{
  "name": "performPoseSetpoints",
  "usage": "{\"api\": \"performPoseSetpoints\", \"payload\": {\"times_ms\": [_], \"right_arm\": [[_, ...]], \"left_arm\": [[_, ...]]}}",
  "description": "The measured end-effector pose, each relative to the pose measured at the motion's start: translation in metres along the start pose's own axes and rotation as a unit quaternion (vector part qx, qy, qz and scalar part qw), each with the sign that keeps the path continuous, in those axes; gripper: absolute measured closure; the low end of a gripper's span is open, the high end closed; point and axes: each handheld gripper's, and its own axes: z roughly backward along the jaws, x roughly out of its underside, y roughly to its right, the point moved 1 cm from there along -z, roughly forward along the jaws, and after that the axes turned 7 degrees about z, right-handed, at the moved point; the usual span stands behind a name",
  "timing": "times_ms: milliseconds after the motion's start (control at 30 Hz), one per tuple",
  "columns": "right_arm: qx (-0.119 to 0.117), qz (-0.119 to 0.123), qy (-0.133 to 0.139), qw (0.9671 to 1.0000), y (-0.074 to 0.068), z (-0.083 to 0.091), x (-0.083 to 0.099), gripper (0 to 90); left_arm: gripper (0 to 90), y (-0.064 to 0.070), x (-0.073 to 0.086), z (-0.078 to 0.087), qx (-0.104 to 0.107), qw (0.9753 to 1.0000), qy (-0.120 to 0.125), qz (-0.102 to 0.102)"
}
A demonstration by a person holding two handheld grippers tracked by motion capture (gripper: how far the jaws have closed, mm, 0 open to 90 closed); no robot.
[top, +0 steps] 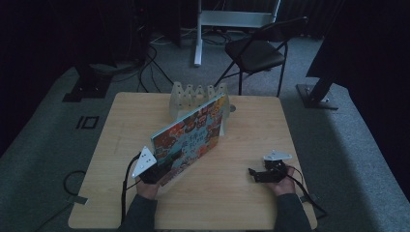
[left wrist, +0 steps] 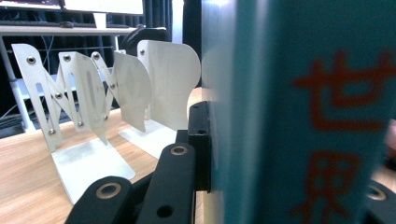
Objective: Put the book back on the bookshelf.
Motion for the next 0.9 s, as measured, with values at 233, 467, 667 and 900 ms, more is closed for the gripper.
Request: {"api": "performPoseSetpoints", "payload": {"times_ms": [233, 467, 667, 900], "right_arm": [[0.000, 0.000, 0.000, 1.0000, 0.0000, 0.0000, 0.0000, 13.6], [0.000, 0.000, 0.000, 1.0000, 0.0000, 0.0000, 0.0000, 13.6], [0.000, 0.000, 0.000, 1.0000, 0.0000, 0.0000, 0.0000, 13.6], [0.000, 0.000, 0.000, 1.0000, 0.0000, 0.0000, 0.0000, 13.6]], "left_arm": [[81.2, -0.0015, 0.0012, 0.0013, -0.005, 1.0000, -0.002, 0.000], [81.3, -0.0027, 0.0023, 0.0032, -0.014, 0.9999, -0.001, 0.000], [81.2, -0.0056, 0.0026, 0.0059, -0.017, 0.9998, 0.004, 0.008], [81.3, -0.0086, 0.0044, 0.0088, -0.028, 0.9995, 0.008, 0.015]]}}
